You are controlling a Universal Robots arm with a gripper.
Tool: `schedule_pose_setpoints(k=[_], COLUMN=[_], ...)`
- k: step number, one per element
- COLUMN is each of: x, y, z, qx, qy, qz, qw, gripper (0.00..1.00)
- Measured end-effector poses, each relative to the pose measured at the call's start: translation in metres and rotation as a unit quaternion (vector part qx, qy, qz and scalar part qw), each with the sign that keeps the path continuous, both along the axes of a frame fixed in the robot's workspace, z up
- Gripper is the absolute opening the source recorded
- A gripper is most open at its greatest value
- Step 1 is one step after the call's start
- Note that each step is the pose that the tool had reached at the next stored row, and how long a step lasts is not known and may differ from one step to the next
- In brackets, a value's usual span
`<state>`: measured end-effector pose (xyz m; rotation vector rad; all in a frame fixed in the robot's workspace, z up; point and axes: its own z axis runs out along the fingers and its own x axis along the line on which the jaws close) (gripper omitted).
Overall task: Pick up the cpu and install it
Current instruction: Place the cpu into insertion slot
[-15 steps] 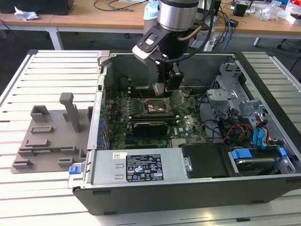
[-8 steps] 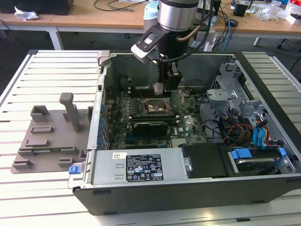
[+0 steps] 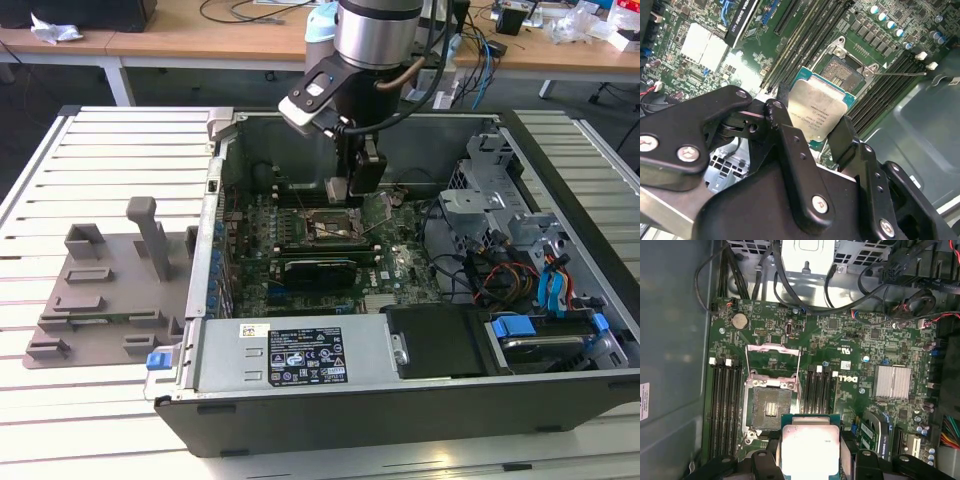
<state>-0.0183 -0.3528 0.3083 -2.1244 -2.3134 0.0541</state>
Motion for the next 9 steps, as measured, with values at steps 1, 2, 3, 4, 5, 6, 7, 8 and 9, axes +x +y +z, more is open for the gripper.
schedule_pose_setpoints(k=[1, 2, 3, 4, 5, 6, 7, 8, 9], x=[0.0000, 0.0000, 0.0000, 0.0000, 0.0000, 0.0000, 0.0000, 0.0000, 0.0000], y=[0.0000, 0.0000, 0.0000, 0.0000, 0.0000, 0.0000, 0.0000, 0.0000, 0.0000], z=[-0.0004, -0.0007, -0.0013, -0.0018, -0.0021, -0.0023, -0.0029, -0.0034, -0.0038], qx=[0.0000, 0.0000, 0.0001, 0.0000, 0.0000, 0.0000, 0.0000, 0.0000, 0.0000], qy=[0.0000, 0.0000, 0.0000, 0.0000, 0.0000, 0.0000, 0.0000, 0.0000, 0.0000], qz=[0.000, 0.000, 0.000, 0.000, 0.000, 0.000, 0.000, 0.000, 0.000], qw=[1.0000, 1.0000, 1.0000, 1.0000, 1.0000, 1.0000, 1.0000, 1.0000, 1.0000], gripper=[0.55, 0.55, 0.55, 0.55, 0.55, 0.55, 0.55, 0.55, 0.55])
